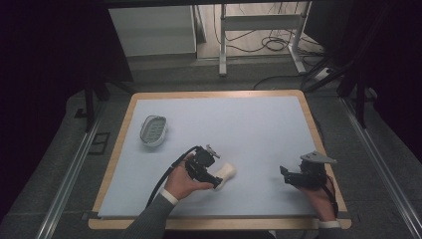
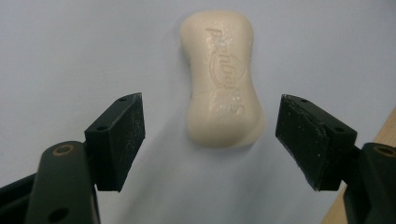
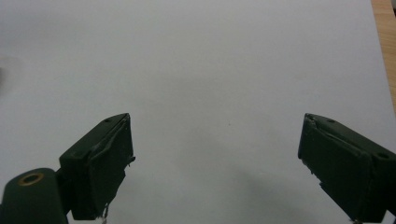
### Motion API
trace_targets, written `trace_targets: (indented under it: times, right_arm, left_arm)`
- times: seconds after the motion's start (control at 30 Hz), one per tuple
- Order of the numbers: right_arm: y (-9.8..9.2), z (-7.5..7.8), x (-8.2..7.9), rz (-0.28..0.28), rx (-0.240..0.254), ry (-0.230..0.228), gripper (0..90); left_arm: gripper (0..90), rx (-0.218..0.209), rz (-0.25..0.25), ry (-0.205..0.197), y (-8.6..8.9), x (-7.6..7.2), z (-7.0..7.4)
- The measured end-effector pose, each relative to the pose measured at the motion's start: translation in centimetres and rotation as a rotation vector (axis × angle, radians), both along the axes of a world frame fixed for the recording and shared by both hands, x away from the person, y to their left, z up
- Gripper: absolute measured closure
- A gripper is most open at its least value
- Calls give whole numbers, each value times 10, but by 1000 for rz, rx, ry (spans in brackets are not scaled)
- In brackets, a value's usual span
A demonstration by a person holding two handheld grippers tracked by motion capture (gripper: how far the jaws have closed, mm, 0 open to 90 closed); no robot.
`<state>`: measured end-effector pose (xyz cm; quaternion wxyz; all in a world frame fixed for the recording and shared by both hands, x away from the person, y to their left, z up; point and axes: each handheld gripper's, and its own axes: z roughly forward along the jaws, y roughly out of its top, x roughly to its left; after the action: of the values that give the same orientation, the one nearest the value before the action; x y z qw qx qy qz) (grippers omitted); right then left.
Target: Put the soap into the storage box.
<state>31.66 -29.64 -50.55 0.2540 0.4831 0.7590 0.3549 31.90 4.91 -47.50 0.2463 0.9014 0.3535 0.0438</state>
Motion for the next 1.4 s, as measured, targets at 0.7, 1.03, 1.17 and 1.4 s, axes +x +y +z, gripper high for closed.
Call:
trace_targets:
  times: [0.7,1.03,1.17,1.4]
  right_arm:
    - [1,-2,0,2,-7,1,103]
    - [3,-2,0,9,-16,-2,103]
    - [3,-2,0,8,-17,-3,103]
    - [3,-2,0,3,-18,-5,103]
  left_arm:
    - [305,57,-27,61,-32,20,-16]
    - [361,96,-31,70,-36,23,-23]
    - [376,108,-24,67,-39,23,-25]
    - [471,135,-12,63,-45,23,-28]
